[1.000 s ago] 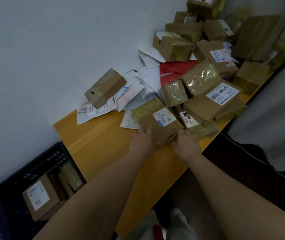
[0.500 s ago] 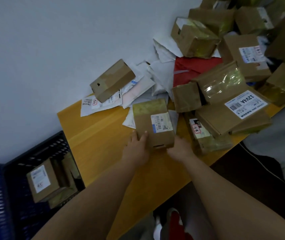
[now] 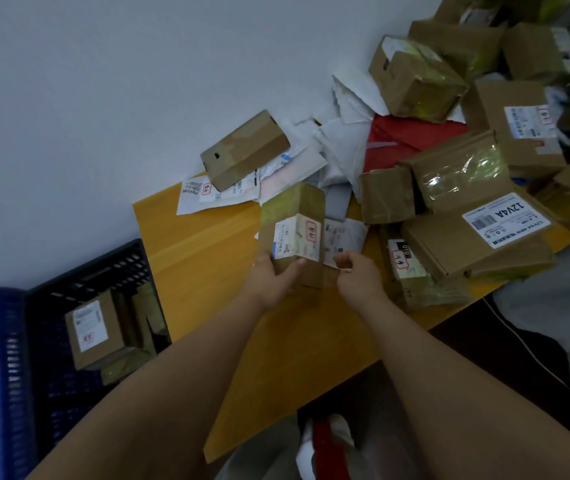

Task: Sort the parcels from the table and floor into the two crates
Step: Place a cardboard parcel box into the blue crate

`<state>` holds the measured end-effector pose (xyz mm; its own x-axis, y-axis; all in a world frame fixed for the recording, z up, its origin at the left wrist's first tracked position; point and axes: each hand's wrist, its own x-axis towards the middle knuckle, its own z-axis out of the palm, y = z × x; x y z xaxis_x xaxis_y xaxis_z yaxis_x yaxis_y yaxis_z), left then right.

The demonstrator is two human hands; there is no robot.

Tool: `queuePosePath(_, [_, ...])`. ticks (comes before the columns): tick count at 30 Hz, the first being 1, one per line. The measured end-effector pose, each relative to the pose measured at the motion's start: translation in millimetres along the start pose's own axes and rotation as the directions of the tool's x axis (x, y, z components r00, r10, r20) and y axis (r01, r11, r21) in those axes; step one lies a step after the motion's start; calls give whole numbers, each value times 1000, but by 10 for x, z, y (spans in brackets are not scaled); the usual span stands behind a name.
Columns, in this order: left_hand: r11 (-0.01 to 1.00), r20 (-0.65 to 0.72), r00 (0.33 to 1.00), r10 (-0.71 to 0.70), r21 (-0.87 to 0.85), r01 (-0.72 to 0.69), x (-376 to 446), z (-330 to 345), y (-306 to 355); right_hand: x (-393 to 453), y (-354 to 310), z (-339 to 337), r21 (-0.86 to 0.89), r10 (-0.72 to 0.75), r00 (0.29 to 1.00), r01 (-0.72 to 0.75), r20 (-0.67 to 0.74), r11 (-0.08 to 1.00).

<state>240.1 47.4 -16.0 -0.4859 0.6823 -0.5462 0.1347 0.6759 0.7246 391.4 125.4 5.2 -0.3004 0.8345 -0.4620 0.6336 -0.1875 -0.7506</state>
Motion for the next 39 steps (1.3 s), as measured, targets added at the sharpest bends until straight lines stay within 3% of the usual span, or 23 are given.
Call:
queuePosePath(2, [995,-104,991,87,-40,-92,-74,-204,-59,-16,-49,63,-91,-36,996,44,86,995])
queuePosePath(4, [983,-309,934,181,39,-178,-115,-428,-156,-39,-118,157,-168,-90,979,121,185,978])
queuePosePath(6, [979,-399,894,203,62,-194,-131,-603,-235,-48,-186,272,-211,-106,963,161,249,964])
queuePosePath(9, [987,-316,936,157,21,-158,-132,-701,-279,-75,-258,436,-262,-69,955,147,287,954])
queuePosePath(11, [990,-277,952,129,99,-105,-96,-703,-291,-101,-278,520,-282,-52,953,140,297,949])
queuePosePath(14, [979,-327,934,142,189,-83,-53,-701,-301,-137,-264,578,-283,-34,955,122,296,951])
queuePosePath(17, [912,-311,897,314,361,-194,-97,-818,-282,-168,-261,572,-281,-29,986,76,166,957])
queuePosePath(21, [745,-81,832,548,500,-442,-169,-1108,-174,-189,-386,505,-67,-54,995,48,-84,997])
queuePosePath(24, [672,32,791,611,507,-540,-215,-1263,-63,-271,-552,463,23,-219,945,231,-244,973])
queuePosePath(29, [593,-4,682,731,498,-633,-354,-1417,189,-479,-812,439,54,-321,828,387,-459,921])
queuePosePath(32, [563,-36,629,777,489,-667,-496,-1505,304,-602,-942,388,37,-383,777,461,-500,887])
queuePosePath(37, [507,-74,542,837,477,-718,-849,-1574,271,-916,-945,401,49,-385,769,473,-510,880])
queuePosePath(39, [509,-89,541,837,490,-707,-1039,-1577,181,-1085,-887,443,68,-396,765,495,-508,866])
